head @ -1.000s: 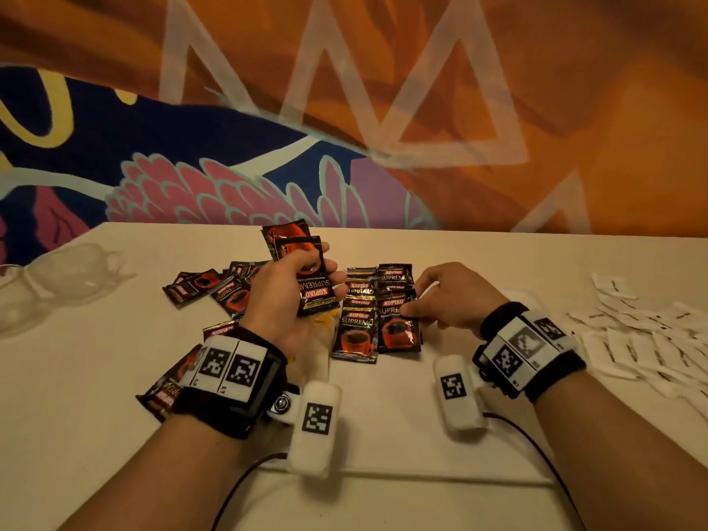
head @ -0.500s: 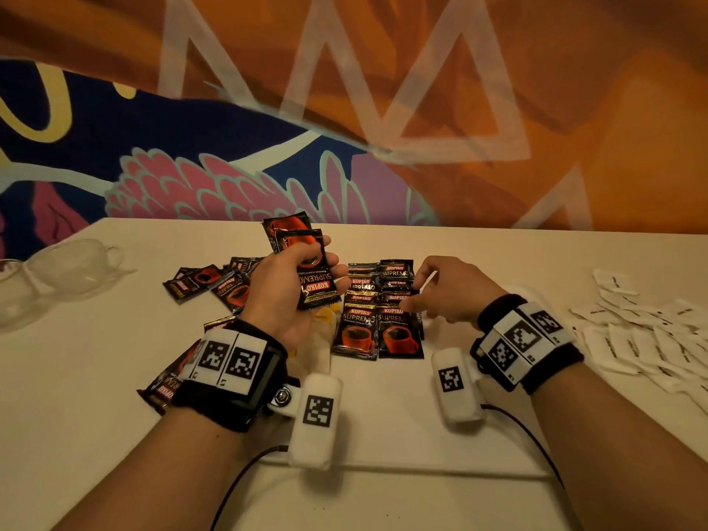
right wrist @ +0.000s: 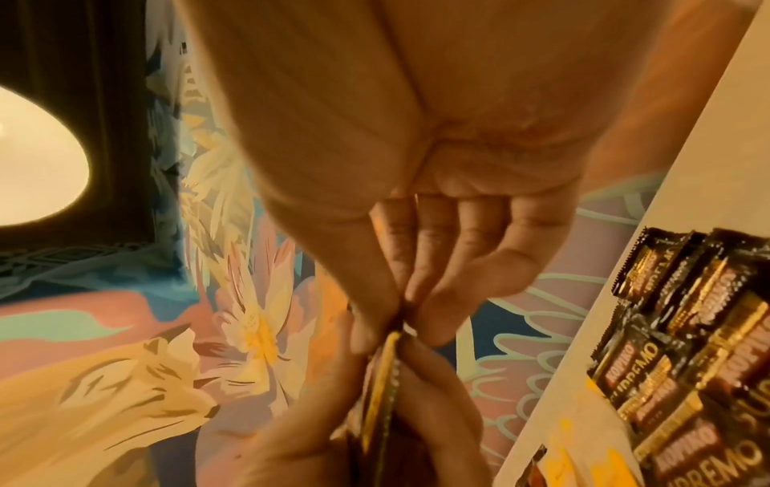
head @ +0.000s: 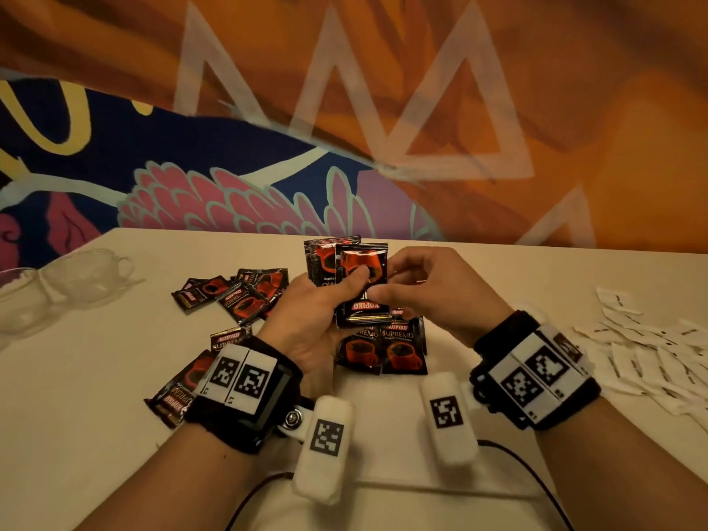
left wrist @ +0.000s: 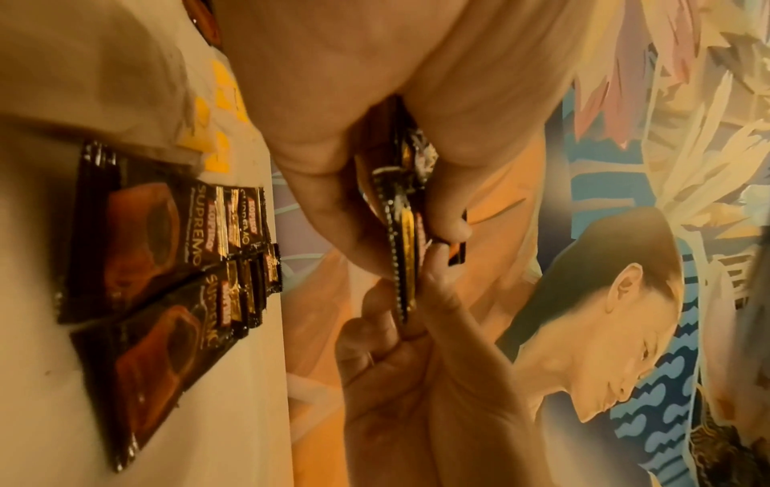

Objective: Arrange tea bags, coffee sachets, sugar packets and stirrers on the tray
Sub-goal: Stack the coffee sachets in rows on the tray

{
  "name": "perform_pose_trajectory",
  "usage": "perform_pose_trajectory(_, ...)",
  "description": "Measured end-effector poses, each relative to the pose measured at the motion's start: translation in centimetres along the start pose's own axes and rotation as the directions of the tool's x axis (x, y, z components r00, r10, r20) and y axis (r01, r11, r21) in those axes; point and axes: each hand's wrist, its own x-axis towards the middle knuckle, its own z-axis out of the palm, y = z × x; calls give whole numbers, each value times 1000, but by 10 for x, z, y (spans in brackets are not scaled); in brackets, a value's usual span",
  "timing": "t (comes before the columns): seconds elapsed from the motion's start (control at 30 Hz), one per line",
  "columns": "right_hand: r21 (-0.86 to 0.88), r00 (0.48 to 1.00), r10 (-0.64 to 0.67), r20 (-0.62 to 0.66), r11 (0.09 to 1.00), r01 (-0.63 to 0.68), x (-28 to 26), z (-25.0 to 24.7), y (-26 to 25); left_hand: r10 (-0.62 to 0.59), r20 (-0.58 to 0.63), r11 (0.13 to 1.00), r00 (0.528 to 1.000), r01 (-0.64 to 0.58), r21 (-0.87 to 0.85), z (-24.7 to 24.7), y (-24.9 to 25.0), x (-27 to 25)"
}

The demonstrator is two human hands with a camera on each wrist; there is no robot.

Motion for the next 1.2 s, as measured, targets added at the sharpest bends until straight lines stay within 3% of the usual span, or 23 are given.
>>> perform_pose_trajectory(0.17, 8, 994, -38, -107, 999, 39, 3, 1, 3, 19, 3, 993, 1000, -18, -117, 1, 5, -1)
perform_pose_trajectory(0.33, -66, 997, -61, -56, 996, 58, 0, 5, 3, 148, -38, 986, 988, -151, -77, 2, 4, 0)
perform_pose_trajectory(0.5, -99, 985, -126, -118, 988, 114, 1, -3, -3, 243, -111, 969, 964, -247, -16, -9, 9, 5)
perform_pose_trajectory(0.57, -168, 986, -139, -96, 978, 122, 1, -6, -6, 269, -79, 963, 960, -268, 19, -12, 13, 7)
perform_pose_trajectory(0.67, -108, 985, -137, -107, 986, 125, 1, -5, -5, 245, 48, 966, 968, -248, 78, -11, 13, 4)
perform_pose_trajectory(0.73, 21, 984, -112, -139, 993, 116, 3, -4, -4, 237, 47, 969, 970, -239, 56, -11, 9, 5)
perform_pose_trajectory(0.83, 174, 995, -47, -86, 983, 62, 1, -4, -3, 232, -2, 973, 973, -232, -15, -11, 4, 7)
perform_pose_trajectory(1.03, 94, 996, -88, -16, 992, 89, 0, -4, -4, 148, 32, 983, 988, -151, 103, -8, 6, 3)
perform_pose_trajectory(1.2, 179, 980, -72, -185, 978, 106, 3, 0, -3, 140, -58, 989, 989, -137, 51, -6, 6, 4)
